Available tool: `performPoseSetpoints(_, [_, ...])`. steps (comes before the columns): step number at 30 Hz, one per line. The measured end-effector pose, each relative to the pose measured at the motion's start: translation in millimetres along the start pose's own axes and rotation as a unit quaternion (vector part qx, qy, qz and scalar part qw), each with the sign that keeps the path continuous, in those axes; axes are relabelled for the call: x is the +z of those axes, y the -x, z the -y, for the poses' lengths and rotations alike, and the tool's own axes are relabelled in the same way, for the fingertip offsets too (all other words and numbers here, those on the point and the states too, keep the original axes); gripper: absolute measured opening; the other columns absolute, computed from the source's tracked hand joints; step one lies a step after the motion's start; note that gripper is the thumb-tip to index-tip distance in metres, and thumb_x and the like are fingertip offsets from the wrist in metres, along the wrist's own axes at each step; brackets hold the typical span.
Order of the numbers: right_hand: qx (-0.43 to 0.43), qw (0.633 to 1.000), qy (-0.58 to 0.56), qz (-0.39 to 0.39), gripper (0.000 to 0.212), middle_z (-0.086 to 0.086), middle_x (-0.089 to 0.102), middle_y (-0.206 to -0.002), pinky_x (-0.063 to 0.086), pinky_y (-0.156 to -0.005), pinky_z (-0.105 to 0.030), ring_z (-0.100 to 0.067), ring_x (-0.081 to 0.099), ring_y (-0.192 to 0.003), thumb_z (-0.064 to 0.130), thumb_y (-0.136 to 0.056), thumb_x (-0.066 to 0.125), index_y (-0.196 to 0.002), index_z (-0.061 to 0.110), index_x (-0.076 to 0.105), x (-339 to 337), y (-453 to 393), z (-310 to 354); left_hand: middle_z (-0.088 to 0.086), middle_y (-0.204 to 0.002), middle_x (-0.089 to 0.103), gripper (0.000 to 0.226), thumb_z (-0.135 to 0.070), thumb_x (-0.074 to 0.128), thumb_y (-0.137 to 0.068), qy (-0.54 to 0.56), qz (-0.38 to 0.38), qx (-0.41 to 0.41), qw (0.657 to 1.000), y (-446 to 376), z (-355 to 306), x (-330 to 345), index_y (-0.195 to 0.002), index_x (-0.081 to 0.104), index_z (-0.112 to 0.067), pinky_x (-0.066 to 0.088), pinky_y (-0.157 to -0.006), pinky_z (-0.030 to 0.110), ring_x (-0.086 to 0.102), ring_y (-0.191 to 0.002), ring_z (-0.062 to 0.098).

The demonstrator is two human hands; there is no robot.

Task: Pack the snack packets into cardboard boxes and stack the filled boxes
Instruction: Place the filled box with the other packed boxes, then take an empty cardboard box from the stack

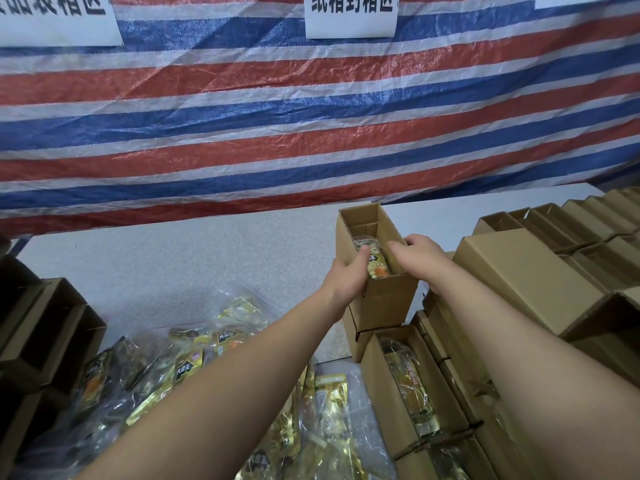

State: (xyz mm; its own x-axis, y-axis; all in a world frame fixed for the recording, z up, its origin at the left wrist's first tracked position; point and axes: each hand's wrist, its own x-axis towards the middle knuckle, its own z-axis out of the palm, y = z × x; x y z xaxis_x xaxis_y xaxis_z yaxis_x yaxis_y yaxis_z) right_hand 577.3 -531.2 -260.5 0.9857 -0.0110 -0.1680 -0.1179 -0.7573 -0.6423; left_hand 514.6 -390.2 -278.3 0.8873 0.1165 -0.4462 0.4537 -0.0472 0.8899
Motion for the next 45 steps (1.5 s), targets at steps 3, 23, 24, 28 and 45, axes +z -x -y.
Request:
performPoseSetpoints(3, [0.0,1.0,0.015,0.0,0.044,-0.008,0.061,-0.117,0.036,-0.059,-0.028,-0.021,0.055,-0.095,0.044,-0.098,0.046,-0.123,0.01,0.057,-0.4,1.7,1.5,0.006,-0.155,0.039,0.079,-0.066,0.039,-0.097,-0.009,-0.006,0.0,1.0,3.0,0.6,-4.7,-0.155,0.022,-0.016,0.038,-0.097,0.037,0.042,-0.137,0.028])
performPoseSetpoints(23, [-0.133,0.986,-0.005,-0.096,0.017,0.001,0.062,-0.103,0.05,-0.079,-0.034,-0.017,0.06,-0.092,0.028,-0.099,0.049,-0.108,0.021,0.061,3.1,136.5,75.6,0.005,-0.101,0.056,0.032,-0.045,0.039,-0.101,-0.097,-0.058,0.082,0.99,121.1,24.5,-122.0,-0.091,0.049,-0.016,0.046,-0.087,0.039,0.057,-0.092,0.024])
performPoseSetpoints(24, [-0.135,0.987,-0.008,-0.092,0.013,0.003,0.062,-0.097,0.049,-0.076,-0.033,-0.015,0.059,-0.087,0.027,-0.098,0.05,-0.104,0.022,0.061,9.2,147.6,78.6,0.006,-0.099,0.055,0.03,-0.044,0.04,-0.101,-0.1,-0.059,0.088,0.989,131.5,28.5,-128.8,-0.093,0.049,-0.016,0.046,-0.085,0.039,0.057,-0.09,0.023])
performPoseSetpoints(28, [-0.136,0.989,-0.022,-0.049,0.014,0.006,0.063,-0.084,0.039,-0.06,-0.025,-0.01,0.056,-0.074,0.025,-0.097,0.052,-0.09,0.022,0.065,40.1,194.5,87.6,0.005,-0.093,0.055,0.024,-0.039,0.042,-0.101,-0.114,-0.064,0.108,0.986,175.4,48.9,-158.5,-0.093,0.051,-0.018,0.042,-0.077,0.034,0.053,-0.084,0.018])
performPoseSetpoints(45, [-0.166,0.968,-0.096,0.162,0.013,0.011,0.069,-0.091,0.051,-0.065,-0.024,-0.008,0.066,-0.081,0.028,-0.1,0.055,-0.093,0.035,0.063,196.4,372.7,162.5,-0.008,-0.08,0.066,0.023,-0.031,0.048,-0.101,-0.152,-0.249,0.134,0.947,353.1,147.7,-294.0,-0.09,0.065,-0.021,0.045,-0.064,0.018,0.06,-0.071,-0.002])
